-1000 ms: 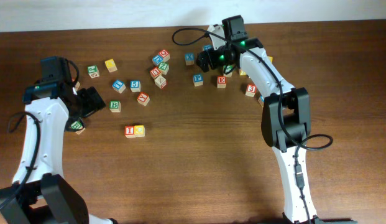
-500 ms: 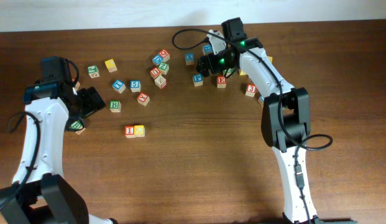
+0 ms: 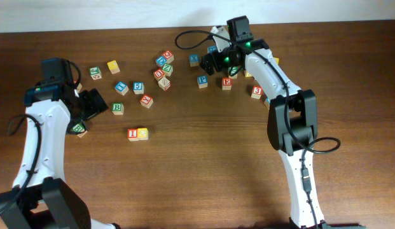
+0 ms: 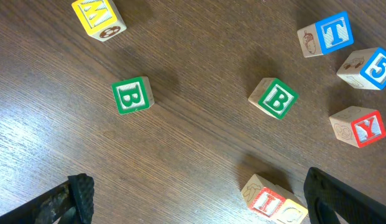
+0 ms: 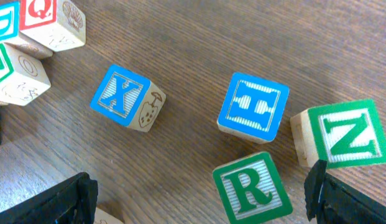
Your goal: Spell out ICRA
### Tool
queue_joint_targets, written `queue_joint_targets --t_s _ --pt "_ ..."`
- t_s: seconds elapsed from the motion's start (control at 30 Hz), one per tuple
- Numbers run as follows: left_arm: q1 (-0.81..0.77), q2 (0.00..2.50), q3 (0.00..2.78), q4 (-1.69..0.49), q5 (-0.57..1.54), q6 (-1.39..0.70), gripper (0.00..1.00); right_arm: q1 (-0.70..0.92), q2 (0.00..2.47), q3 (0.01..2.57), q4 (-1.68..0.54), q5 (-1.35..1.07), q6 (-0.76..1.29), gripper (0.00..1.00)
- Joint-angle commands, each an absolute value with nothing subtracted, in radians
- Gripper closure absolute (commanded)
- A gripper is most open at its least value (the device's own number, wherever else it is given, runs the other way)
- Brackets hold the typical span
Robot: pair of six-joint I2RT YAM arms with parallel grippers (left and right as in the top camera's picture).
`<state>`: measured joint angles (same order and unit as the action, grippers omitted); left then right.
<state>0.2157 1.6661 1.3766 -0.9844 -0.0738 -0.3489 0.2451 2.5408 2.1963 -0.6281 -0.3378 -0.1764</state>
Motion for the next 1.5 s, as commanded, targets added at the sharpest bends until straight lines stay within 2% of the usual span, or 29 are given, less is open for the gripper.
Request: queue_joint_targets --t_s 0.0,0.67,1.37,1.47 --pt "0.219 1.663 1.379 -0.985 -0.067 -0.355 0.01 0.262 2.548 2.21 -0.653 -0.33 -0.187 0.02" --pt "0.219 1.663 1.379 -0.985 -0.067 -0.355 0.01 0.264 2.545 2.211 -0.737 -0.381 -0.187 0.01" --pt "0.219 1.663 1.379 -0.985 -0.067 -0.355 0.01 0.263 2.512 2.375 -0.809 -0.033 -0.187 0.0" --pt "0.219 1.663 1.379 -0.985 -0.067 -0.355 0.0 0.263 2.508 2.375 -0.823 -0.002 -0.187 0.03"
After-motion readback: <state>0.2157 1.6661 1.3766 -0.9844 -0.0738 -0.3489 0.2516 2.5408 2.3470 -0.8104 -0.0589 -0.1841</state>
